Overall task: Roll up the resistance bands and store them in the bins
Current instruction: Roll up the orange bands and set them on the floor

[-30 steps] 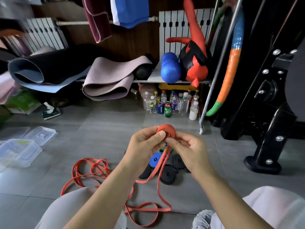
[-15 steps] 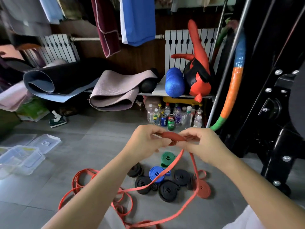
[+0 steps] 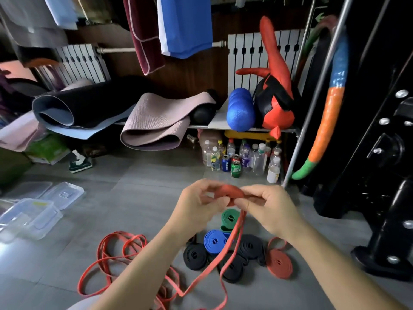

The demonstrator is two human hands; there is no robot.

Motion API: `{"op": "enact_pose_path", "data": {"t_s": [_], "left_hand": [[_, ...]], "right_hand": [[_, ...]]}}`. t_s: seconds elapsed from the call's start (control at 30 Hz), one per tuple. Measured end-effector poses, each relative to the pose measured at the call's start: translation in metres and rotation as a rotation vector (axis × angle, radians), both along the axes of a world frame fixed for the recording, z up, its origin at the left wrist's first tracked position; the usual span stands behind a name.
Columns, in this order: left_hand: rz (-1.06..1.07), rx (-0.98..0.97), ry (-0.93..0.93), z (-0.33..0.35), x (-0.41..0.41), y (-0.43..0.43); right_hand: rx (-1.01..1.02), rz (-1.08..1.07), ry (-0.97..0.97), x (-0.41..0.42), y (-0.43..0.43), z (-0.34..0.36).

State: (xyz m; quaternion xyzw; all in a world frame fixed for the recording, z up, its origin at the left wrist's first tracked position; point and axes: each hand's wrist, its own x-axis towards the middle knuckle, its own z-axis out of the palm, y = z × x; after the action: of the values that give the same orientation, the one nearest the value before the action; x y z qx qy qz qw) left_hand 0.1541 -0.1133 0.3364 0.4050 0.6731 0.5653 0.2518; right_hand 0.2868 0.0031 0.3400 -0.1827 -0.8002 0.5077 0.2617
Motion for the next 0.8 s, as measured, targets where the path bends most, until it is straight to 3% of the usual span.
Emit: {"op": "enact_pose_path", "data": {"t_s": [0.07, 0.17, 0.33, 0.53, 0.67, 0.8], "left_hand": [[-0.001, -0.106, 0.4, 0.0, -0.005, -0.001], [-0.035, -0.218, 0.503, -0.006, -0.007, -0.004], [-0.009, -0.012, 0.029, -0.007, -0.001, -0.003], [-0.078, 0.226, -0.627, -0.005, 0.013, -0.002], [-0.122, 0.234, -0.71, -0.005, 0.02, 0.001], [-0.134, 0.22, -0.777, -0.008, 0.024, 0.0]], "right_hand": [[0.21, 0.011, -0.141, -0.001, 0.003, -0.006], [0.294, 0.017, -0.194, -0.004, -0.001, -0.014], [-0.049, -0.023, 0.025, -0.001, 0.0, -0.012], [-0.242, 0.023, 0.158, 0.0, -0.012, -0.015], [-0.376, -0.011, 0.268, 0.001, -0.022, -0.025], [-0.359, -0.061, 0.281, 0.004, -0.024, -0.027]]}}
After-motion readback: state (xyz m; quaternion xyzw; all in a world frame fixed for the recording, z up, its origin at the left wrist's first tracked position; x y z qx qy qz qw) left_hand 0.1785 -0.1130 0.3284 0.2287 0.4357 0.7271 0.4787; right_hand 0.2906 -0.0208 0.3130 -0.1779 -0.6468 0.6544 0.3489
